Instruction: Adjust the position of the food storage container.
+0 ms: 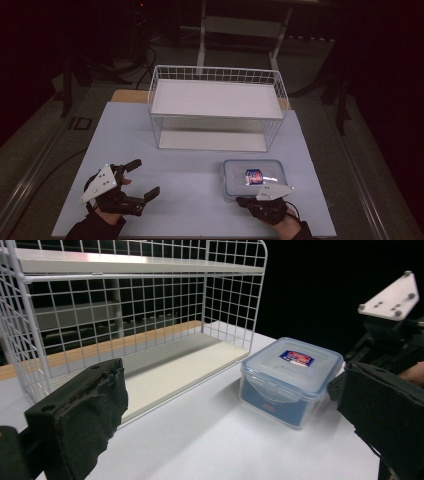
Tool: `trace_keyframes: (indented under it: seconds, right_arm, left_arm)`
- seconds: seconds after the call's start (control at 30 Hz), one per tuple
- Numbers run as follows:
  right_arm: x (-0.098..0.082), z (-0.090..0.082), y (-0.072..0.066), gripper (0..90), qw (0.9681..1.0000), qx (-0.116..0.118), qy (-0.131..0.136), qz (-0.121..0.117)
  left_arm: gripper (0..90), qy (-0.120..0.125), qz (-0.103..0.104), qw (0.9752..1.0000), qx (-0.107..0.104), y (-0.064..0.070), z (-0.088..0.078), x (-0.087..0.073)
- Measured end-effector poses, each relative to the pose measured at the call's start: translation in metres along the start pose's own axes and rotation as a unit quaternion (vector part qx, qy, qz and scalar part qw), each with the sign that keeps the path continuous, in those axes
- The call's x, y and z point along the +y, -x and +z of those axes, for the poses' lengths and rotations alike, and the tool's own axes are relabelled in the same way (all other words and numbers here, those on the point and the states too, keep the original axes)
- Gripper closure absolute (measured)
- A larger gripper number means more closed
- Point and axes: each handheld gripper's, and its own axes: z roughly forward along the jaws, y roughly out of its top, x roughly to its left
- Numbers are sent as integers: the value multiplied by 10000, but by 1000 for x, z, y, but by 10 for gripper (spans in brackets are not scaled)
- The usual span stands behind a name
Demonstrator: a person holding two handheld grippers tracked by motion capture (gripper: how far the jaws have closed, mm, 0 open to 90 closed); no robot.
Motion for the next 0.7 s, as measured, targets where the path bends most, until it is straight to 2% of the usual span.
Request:
trace_keyframes:
  seconds: [0.07,0.2,0.23,0.27,0.3,0.33,0.37,0.4,0.47,0.5,0.63,0.67,0.7]
  right_arm:
    - [1,2,1,900,10000,-34,-41,-72]
    - [3,0,3,900,10000,-51,42,52]
    - [5,-9,7,900,9997,-118,207,110]
    - [5,-9,7,900,9997,-118,207,110]
    - [6,-16,10,900,9993,-259,242,128]
    - [6,-16,10,900,9993,-259,242,128]
    - [6,-23,15,900,9986,-392,322,174]
    - [2,-45,33,900,9945,-870,473,355]
    - [-3,-59,45,900,9903,-1243,465,422]
    - [-3,-59,45,900,9903,-1243,465,422]
    - [-17,-78,69,900,9806,-1808,399,643]
    - [-24,-82,79,900,9768,-1980,337,739]
    - [-24,-82,79,900,9768,-1980,337,739]
  left_arm:
    - [0,-17,29,10000,-28,1,1,0]
    - [0,-53,73,10000,-24,1,1,-1]
    - [0,-54,65,10000,-21,1,1,-1]
    - [0,-52,59,10000,-17,1,1,-1]
    - [0,-46,58,10000,-11,1,1,0]
    - [0,-46,58,10000,-11,1,1,0]
    - [0,-42,58,10000,-7,1,1,0]
    - [0,-36,62,10000,9,0,0,0]
    - [0,-35,49,10000,9,0,0,-1]
    - [0,-35,33,10000,11,0,0,-1]
    - [0,-40,26,10000,20,0,1,-1]
    - [0,-40,28,10000,23,0,1,-1]
    - [0,-38,24,10000,27,-1,1,-1]
